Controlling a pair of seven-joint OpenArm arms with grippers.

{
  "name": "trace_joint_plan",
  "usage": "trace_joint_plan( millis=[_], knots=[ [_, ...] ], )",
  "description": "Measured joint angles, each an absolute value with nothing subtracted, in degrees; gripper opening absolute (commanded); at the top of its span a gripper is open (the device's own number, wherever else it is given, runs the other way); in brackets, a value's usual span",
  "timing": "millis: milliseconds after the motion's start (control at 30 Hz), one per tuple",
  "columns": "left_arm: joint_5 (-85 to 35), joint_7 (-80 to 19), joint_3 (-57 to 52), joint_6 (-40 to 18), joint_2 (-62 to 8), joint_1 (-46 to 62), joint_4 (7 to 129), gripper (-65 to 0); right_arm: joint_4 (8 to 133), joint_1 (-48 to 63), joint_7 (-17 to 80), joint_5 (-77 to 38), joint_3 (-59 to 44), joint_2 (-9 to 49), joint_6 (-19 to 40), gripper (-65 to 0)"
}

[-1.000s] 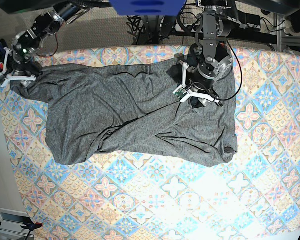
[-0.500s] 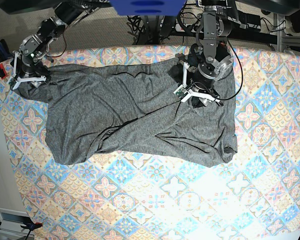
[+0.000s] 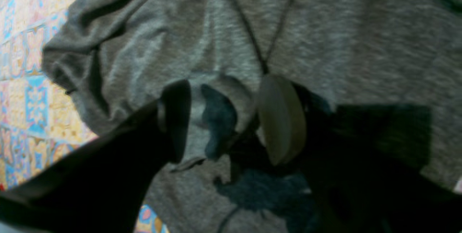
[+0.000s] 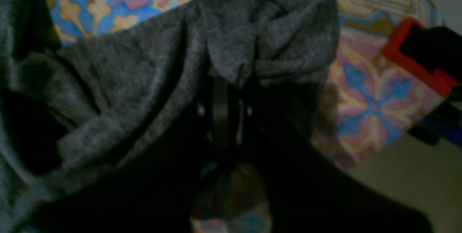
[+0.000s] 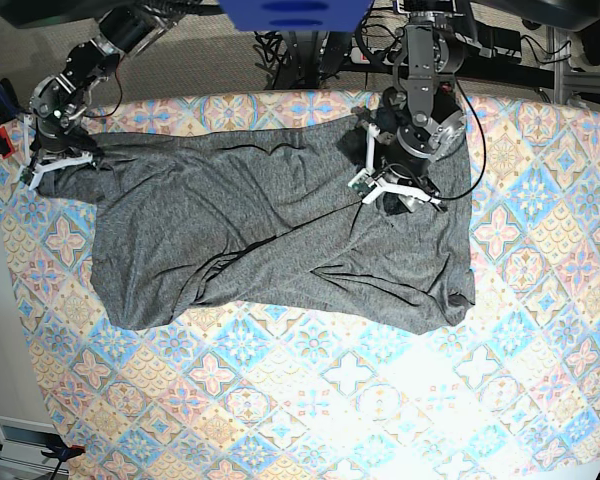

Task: Layout the t-shirt on the table in an organized manner, then fold the t-shirt properly
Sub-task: 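Grasp the shirt's edge corners with both grippers and pull them apart, then move the right gripper inward and regrasp the shirt edge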

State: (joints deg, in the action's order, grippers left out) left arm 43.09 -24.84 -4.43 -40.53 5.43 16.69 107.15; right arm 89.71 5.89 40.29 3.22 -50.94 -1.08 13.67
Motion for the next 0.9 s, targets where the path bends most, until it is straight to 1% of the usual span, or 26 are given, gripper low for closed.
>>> trace_joint_plan(
  millis=[167, 367, 400, 500, 567, 633, 700, 800, 900],
  knots=[
    [43.1, -24.8, -4.4, -40.5, 5.4, 16.7, 107.2, -32.7, 96.4, 7.0, 41.4, 4.3, -51.2, -1.6, 13.3, -65.0],
    [43.1, -24.7, -4.5, -40.5, 5.4, 16.7, 107.2, -32.7, 105.7, 9.1, 40.5, 4.5, -50.7, -1.2, 13.5, -65.0],
    [43.1, -24.7, -4.5, -40.5, 5.4, 16.6, 107.2, -32.7, 107.0, 10.0, 40.7, 5.3, -50.3, -1.3, 13.6, -65.0],
    [43.1, -24.7, -4.5, -40.5, 5.4, 16.7, 107.2, -32.7, 110.2, 12.3, 40.5, 11.4, -44.6, -2.4, 12.8, -65.0],
    [43.1, -24.7, -4.5, -40.5, 5.4, 16.7, 107.2, -32.7, 111.2, 13.9, 36.6, 13.3, -40.4, -4.1, 13.9, -65.0],
    [43.1, -24.6, -4.5, -40.5, 5.4, 16.6, 107.2, -32.7, 112.3, 16.2, 29.7, 15.8, -37.2, -6.6, 14.6, -65.0],
    [43.1, -24.7, -4.6, -40.5, 5.4, 16.7, 107.2, -32.7, 112.5, 19.4, 23.7, 19.9, -35.1, -9.1, 13.6, -65.0],
    [43.1, -24.8, -4.7, -40.5, 5.4, 16.7, 107.2, -32.7, 111.8, 23.7, 20.4, 22.4, -31.5, -9.5, 14.5, -65.0],
    [43.1, -24.7, -4.6, -40.5, 5.4, 16.7, 107.2, -32.7, 111.6, 23.7, 19.9, 22.6, -30.0, -9.3, 14.2, -65.0]
  ],
)
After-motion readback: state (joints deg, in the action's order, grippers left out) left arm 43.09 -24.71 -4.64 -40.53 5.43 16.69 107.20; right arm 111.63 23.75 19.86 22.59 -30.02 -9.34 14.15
